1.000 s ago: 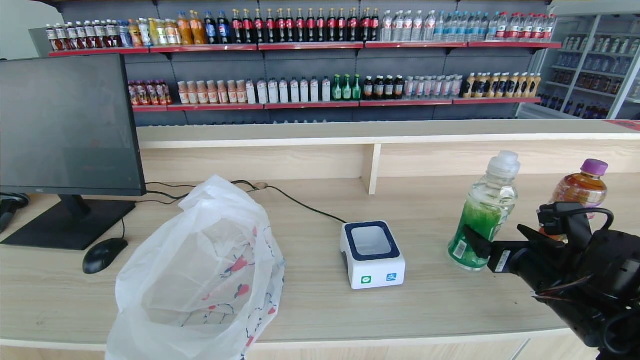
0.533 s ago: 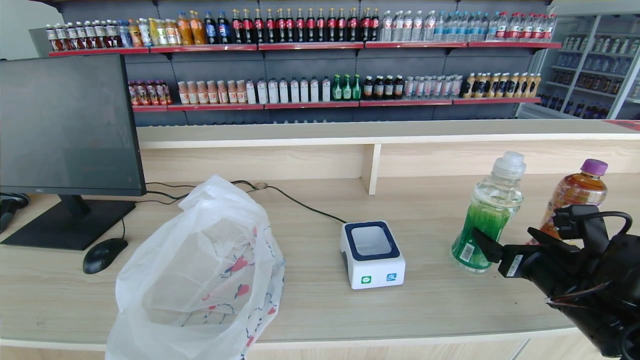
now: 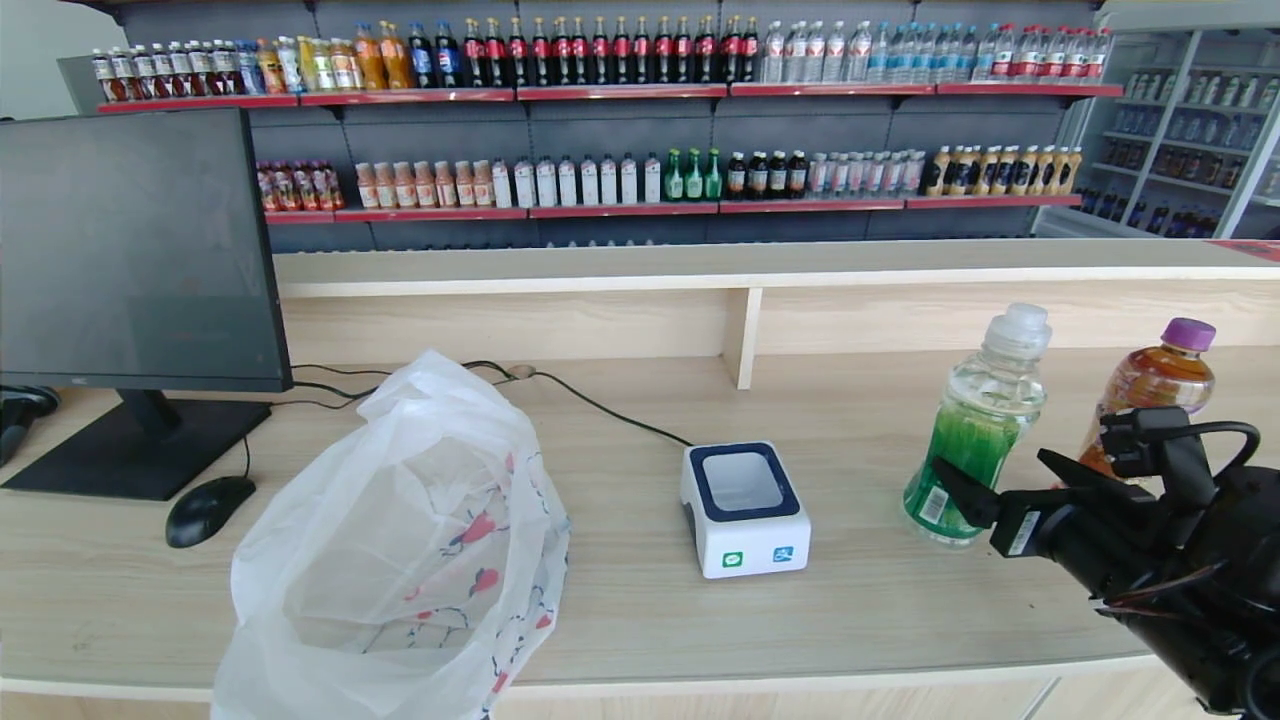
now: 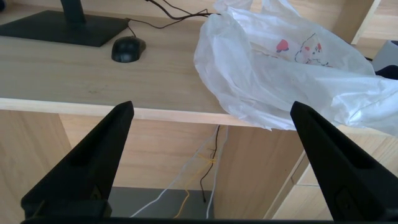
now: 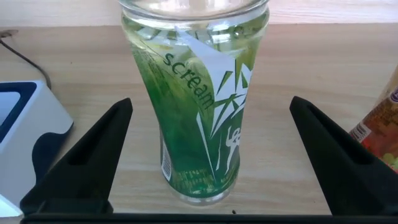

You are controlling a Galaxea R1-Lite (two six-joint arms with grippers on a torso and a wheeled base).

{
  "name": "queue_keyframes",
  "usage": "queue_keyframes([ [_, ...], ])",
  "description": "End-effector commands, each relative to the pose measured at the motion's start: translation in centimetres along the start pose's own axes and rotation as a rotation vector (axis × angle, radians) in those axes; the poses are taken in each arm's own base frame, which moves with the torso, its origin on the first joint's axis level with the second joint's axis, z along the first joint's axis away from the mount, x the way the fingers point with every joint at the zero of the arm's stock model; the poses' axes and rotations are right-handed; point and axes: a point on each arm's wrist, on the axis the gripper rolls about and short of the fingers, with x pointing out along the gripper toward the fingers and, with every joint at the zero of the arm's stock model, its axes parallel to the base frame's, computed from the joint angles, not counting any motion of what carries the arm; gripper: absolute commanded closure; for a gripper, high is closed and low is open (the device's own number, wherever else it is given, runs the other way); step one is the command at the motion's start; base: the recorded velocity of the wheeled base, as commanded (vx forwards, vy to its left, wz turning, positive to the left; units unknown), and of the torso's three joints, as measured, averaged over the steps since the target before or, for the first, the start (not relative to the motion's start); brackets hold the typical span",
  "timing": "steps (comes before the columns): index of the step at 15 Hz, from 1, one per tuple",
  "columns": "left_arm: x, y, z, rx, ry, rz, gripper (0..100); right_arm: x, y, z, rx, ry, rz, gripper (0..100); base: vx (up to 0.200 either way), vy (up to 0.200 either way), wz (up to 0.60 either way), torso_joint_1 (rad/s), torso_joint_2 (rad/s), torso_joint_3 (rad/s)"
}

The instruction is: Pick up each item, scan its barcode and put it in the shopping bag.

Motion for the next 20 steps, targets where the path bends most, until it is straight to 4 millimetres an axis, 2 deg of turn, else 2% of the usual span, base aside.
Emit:
queue_keyframes([
  [1, 0.0, 0.0, 0.0, -0.001, -0.001, 0.0, 0, 1.2, 0.0, -0.2, -0.001, -0.002, -0.004, 0, 0.0, 0.0, 0.0, 0.0, 0.0, 0.0],
  [3, 0.0, 0.0, 0.0, -0.001, -0.001, 0.0, 0, 2.5, 0.2, -0.3, 0.0, -0.008, -0.004, 0, 0.0, 0.0, 0.0, 0.0, 0.0, 0.0],
  [6, 0.0, 0.0, 0.0, -0.001, -0.001, 0.0, 0, 3.1, 0.0, -0.6, 0.003, 0.0, -0.017, 0, 0.0, 0.0, 0.0, 0.0, 0.0, 0.0],
  [7, 0.0, 0.0, 0.0, -0.001, -0.001, 0.0, 0, 4.0, 0.0, -0.5, 0.005, -0.017, -0.021, 0, 0.0, 0.0, 0.0, 0.0, 0.0, 0.0],
  [11, 0.0, 0.0, 0.0, -0.001, -0.001, 0.0, 0, 4.8, -0.9, -0.2, 0.032, -0.038, -0.057, 0, 0.0, 0.0, 0.0, 0.0, 0.0, 0.0],
  [20, 0.0, 0.0, 0.0, -0.001, -0.001, 0.0, 0, 5.7, -0.8, -0.3, 0.052, -0.044, -0.05, 0, 0.0, 0.0, 0.0, 0.0, 0.0, 0.0],
])
